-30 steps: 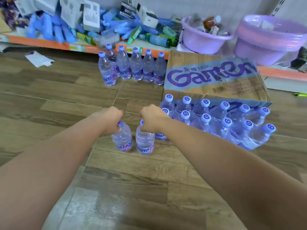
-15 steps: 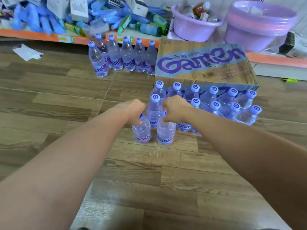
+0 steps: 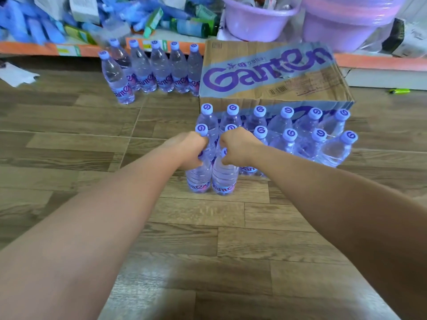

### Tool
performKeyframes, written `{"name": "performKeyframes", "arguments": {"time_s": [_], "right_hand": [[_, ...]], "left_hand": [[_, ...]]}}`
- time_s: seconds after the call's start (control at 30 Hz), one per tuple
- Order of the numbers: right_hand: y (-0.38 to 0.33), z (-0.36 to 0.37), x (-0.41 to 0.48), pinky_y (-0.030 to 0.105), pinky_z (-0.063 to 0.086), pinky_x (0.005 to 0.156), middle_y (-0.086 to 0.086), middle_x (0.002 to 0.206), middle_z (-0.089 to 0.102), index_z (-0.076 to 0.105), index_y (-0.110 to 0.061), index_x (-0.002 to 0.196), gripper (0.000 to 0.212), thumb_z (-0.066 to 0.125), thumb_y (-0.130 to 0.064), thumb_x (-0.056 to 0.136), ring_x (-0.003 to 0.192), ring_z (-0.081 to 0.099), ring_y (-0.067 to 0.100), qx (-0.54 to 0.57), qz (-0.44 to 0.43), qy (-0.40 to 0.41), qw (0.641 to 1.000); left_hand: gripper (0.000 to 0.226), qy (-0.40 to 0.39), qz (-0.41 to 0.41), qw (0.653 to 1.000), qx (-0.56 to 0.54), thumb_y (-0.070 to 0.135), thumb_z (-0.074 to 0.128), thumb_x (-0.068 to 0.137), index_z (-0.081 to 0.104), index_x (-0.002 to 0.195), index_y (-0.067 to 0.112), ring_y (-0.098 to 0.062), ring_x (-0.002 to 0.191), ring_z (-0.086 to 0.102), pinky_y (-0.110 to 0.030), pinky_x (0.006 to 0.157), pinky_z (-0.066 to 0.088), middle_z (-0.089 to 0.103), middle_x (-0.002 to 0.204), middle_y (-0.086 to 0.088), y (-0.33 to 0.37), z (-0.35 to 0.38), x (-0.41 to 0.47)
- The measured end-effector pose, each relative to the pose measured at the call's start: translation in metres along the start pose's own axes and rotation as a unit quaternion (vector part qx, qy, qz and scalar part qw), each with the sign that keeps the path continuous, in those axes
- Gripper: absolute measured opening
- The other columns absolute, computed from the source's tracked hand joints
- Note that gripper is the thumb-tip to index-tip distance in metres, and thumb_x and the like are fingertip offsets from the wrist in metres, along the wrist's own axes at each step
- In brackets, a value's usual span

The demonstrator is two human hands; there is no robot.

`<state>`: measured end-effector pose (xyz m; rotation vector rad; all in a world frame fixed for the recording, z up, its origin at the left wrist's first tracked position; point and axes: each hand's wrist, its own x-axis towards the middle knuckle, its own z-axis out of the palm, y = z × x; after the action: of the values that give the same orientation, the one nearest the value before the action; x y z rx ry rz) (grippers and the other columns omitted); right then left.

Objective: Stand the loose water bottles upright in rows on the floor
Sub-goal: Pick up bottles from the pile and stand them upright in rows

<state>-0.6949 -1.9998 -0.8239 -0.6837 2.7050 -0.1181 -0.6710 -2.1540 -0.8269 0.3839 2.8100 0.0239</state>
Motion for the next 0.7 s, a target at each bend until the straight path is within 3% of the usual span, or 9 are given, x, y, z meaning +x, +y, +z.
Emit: {"name": "performKeyframes", "arguments": {"time_s": [0.1,0.17,0.23,0.5,0.6,0.7], "right_hand": [[-0.001,-0.001,-0.001,0.025,0.028,0.045,0.006,0.074,0.045,0.053,-0.008,0.076,0.012,0.062,-0.016,0.078,0.077,0.048,0.028,0.005,0.000,0.006,1.000],[-0.002,-0.003,-0.003,0.027,0.036,0.054,0.008,0.085,0.050,0.060,-0.005,0.097,0.022,0.062,-0.015,0.078,0.081,0.051,0.028,0.015,0.009,0.008,1.000],[-0.003,-0.002,-0.005,0.029,0.039,0.062,0.010,0.090,0.053,0.059,-0.006,0.105,0.028,0.063,-0.015,0.079,0.086,0.055,0.029,0.015,0.015,0.009,1.000],[-0.005,-0.002,-0.008,0.031,0.040,0.064,0.006,0.097,0.054,0.053,-0.011,0.114,0.033,0.059,-0.020,0.082,0.094,0.057,0.030,-0.011,0.015,-0.003,1.000],[-0.004,-0.006,-0.007,0.031,0.038,0.064,0.003,0.107,0.059,0.053,-0.017,0.117,0.038,0.056,-0.036,0.084,0.097,0.059,0.028,-0.076,-0.019,0.000,0.997],[-0.001,-0.014,-0.002,0.032,0.035,0.064,-0.001,0.100,0.057,0.057,-0.018,0.109,0.043,0.046,-0.054,0.088,0.090,0.057,0.024,-0.081,-0.055,0.047,0.994]], "left_hand": [[0.023,0.006,-0.003,1.000,-0.012,0.022,0.059,0.080,0.054,0.098,0.007,-0.034,0.096,0.058,-0.036,0.075,0.047,0.058,0.107,-0.012,-0.005,0.004,-0.001],[0.026,0.008,-0.002,1.000,-0.029,0.021,0.059,0.081,0.053,0.101,0.006,-0.034,0.099,0.057,-0.037,0.078,0.048,0.056,0.109,-0.012,-0.006,0.006,-0.002],[0.026,0.013,0.002,0.999,-0.047,0.021,0.059,0.080,0.052,0.100,0.007,-0.034,0.099,0.057,-0.038,0.079,0.049,0.055,0.109,-0.011,-0.006,0.009,-0.003],[0.039,-0.004,-0.001,0.998,-0.064,0.026,0.065,0.081,0.049,0.113,0.010,-0.030,0.105,0.055,-0.035,0.084,0.045,0.051,0.118,-0.010,-0.009,0.006,-0.003],[0.050,-0.035,-0.013,0.996,-0.076,0.030,0.069,0.079,0.048,0.120,0.011,-0.029,0.109,0.054,-0.034,0.085,0.045,0.054,0.121,-0.009,-0.010,0.004,0.000],[0.068,-0.077,-0.044,0.990,-0.113,0.034,0.073,0.076,0.044,0.134,0.014,-0.027,0.115,0.055,-0.032,0.094,0.045,0.057,0.125,-0.006,-0.015,-0.007,0.001]]}}
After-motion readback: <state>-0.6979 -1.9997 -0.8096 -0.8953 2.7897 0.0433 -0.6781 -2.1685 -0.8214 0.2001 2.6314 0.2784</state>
